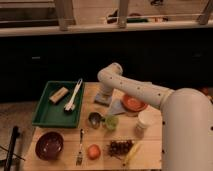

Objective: Place sponge in purple bowl

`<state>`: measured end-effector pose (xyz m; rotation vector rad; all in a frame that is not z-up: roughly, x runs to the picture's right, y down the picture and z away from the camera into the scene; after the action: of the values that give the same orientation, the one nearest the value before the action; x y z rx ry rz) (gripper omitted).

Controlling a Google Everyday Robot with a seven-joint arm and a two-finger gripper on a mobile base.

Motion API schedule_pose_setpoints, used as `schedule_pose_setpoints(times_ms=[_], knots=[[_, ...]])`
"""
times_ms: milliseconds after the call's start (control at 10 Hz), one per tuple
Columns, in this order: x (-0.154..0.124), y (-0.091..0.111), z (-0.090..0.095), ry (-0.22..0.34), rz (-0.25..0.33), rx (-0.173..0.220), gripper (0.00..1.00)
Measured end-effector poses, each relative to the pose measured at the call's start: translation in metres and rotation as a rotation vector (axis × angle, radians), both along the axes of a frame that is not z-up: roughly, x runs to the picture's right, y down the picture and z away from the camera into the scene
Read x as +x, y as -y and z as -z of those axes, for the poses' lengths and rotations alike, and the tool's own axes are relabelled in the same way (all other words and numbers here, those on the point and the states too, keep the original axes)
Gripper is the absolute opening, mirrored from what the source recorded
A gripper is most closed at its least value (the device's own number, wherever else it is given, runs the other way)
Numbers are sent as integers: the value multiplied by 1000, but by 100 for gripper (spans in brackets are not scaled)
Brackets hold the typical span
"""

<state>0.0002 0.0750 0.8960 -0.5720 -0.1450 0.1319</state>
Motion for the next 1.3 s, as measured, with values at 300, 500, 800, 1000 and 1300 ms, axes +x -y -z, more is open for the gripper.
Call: schedule_pose_setpoints(times_ms=[300, 500, 800, 1000, 1300], knots=[[1, -1, -15, 0, -46, 6, 80], [-5, 2, -22, 1, -66, 18, 80], [-5, 4, -35, -11, -104, 40, 80], [-6, 3, -43, -13, -127, 50, 80], [-3, 6, -56, -3, -164, 46, 74]])
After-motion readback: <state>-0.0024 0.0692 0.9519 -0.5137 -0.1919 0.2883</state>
